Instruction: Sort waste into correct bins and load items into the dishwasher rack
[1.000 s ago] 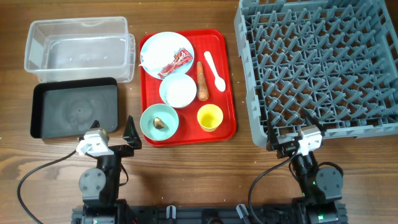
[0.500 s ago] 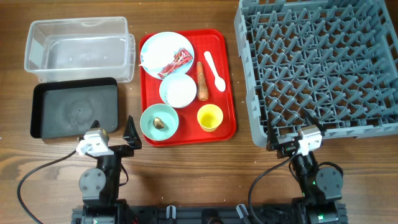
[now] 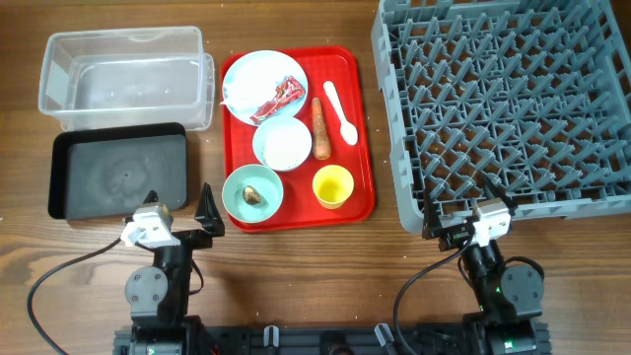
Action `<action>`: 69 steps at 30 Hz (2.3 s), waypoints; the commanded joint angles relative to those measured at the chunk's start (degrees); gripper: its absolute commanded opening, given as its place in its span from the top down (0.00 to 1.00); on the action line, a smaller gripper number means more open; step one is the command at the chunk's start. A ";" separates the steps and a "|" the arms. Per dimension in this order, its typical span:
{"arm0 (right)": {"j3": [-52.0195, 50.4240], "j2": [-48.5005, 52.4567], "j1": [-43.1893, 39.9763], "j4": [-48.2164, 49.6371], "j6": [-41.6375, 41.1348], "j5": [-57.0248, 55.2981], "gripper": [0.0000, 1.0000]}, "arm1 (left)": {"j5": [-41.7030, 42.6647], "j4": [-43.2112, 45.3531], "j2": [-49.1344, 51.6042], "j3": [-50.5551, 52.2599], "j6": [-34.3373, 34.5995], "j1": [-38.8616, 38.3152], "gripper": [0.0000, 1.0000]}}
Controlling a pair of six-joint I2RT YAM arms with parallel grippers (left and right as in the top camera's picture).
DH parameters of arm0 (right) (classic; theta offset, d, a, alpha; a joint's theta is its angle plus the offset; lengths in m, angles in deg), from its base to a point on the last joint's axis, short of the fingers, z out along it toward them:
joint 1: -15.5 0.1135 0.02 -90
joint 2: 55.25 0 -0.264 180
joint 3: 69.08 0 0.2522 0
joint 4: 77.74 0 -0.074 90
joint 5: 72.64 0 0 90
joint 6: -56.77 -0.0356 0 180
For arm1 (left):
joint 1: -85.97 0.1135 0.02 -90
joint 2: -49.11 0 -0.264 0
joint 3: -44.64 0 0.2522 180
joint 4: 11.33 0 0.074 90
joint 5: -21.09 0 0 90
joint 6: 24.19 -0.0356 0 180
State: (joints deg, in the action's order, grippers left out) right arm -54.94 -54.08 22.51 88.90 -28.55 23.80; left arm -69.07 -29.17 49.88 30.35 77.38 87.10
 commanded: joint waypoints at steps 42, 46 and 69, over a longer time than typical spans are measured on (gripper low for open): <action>61.90 55.39 -0.24 -42.27 1.18 13.62 0.01 | 8.00 -58.53 89.05 -95.32 -7.67 -10.45 0.00; 61.90 60.70 -0.24 -44.22 -10.51 14.47 0.00 | 14.86 -58.12 89.29 -95.32 -7.69 -10.45 0.00; 61.88 62.64 -0.22 -47.82 -10.86 14.67 0.01 | -4.90 -46.42 132.02 -110.73 -14.75 -14.47 0.00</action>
State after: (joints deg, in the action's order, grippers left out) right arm 5.58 8.48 22.51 41.10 -38.62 37.52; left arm -72.94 -76.68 179.39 -79.40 63.48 72.48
